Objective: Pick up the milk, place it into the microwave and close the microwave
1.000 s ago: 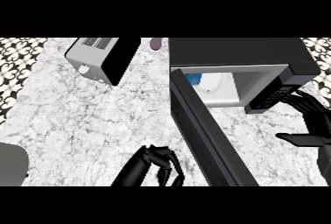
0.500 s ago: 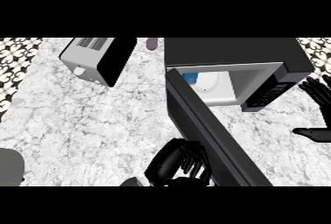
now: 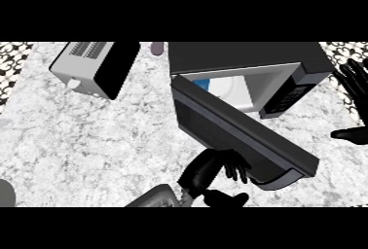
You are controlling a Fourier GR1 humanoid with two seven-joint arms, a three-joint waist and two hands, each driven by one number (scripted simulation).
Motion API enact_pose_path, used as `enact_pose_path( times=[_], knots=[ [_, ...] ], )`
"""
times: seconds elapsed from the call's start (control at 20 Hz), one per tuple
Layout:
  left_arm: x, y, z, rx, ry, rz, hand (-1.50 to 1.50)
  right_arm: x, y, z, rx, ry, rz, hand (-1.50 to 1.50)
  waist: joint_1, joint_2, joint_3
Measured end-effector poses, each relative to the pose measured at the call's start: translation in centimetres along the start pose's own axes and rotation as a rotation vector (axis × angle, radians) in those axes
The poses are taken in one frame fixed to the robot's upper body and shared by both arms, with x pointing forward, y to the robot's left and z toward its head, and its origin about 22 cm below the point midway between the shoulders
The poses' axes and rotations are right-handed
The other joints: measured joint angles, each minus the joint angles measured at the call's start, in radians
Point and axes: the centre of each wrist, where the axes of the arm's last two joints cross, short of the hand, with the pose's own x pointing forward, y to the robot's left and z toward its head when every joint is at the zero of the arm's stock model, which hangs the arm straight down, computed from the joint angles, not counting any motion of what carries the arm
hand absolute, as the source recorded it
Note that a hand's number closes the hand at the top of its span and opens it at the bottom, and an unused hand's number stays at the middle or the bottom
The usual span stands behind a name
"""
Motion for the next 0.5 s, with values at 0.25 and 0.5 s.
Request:
enact_pose_path(
  times=[0.25,0.5],
  knots=[
    [1.1,1.0,-1.6,0.051,-0.047,0.045,1.50,1.5,1.1,-2.9,0.092,-0.039,-0.037,-1.50,-0.043,0.011,-0.002],
    [2.8,2.4,-3.2,0.099,-0.134,0.098,1.50,3.0,2.2,-5.4,0.171,-0.076,-0.072,-1.50,-0.092,0.023,-0.003]
  ],
)
